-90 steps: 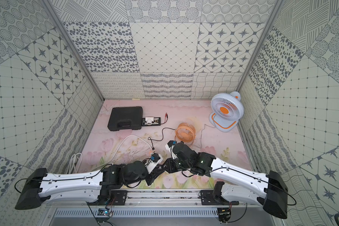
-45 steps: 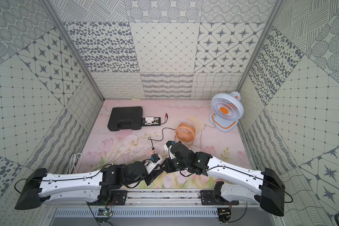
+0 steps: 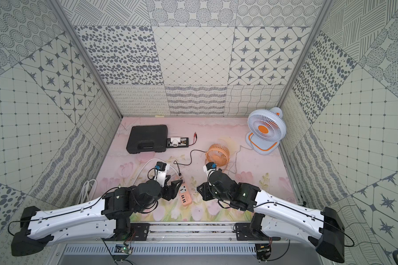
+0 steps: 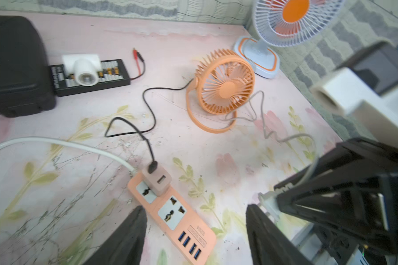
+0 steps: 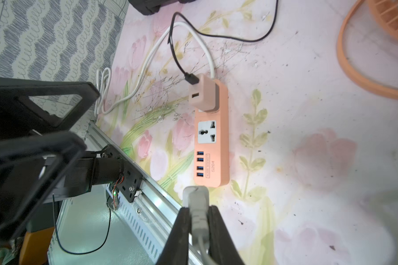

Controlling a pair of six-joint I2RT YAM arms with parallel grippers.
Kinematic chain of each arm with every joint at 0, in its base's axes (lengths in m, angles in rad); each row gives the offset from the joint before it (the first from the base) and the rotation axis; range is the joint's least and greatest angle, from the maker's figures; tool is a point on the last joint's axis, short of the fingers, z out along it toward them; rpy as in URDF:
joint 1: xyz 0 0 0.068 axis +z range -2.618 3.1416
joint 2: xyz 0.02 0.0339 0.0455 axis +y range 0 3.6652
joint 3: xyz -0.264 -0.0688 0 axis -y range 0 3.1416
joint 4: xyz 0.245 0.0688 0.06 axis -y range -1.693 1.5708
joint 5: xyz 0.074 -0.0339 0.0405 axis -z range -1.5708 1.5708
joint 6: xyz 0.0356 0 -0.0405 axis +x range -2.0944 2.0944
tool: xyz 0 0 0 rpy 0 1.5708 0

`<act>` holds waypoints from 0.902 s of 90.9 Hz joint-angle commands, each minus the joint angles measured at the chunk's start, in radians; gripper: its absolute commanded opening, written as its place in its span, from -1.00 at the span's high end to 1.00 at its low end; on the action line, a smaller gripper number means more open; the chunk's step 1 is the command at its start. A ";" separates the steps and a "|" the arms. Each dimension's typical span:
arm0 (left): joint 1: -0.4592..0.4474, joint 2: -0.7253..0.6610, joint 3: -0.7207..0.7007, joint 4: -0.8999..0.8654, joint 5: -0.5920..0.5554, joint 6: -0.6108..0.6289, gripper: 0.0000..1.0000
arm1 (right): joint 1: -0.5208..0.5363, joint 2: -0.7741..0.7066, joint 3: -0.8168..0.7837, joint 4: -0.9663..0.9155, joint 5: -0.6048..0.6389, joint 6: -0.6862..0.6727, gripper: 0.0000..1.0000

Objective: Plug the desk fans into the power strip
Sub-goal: Insert the plug into the socket.

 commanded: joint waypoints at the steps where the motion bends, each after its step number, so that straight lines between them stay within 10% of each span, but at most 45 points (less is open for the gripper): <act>1: 0.145 -0.007 0.042 -0.371 -0.027 -0.381 -0.39 | -0.006 -0.005 -0.018 0.056 0.097 -0.037 1.00; 19: 0.264 0.045 0.049 -0.382 0.134 -0.358 -0.58 | -0.008 0.010 -0.071 0.122 0.135 -0.079 1.00; 38: 0.275 0.069 -0.073 -0.177 0.374 -0.338 0.04 | 0.008 0.066 -0.125 0.282 0.092 -0.105 1.00; 82: 0.298 0.037 -0.320 0.309 0.587 -0.461 0.01 | 0.063 0.419 -0.019 0.471 0.109 -0.224 1.00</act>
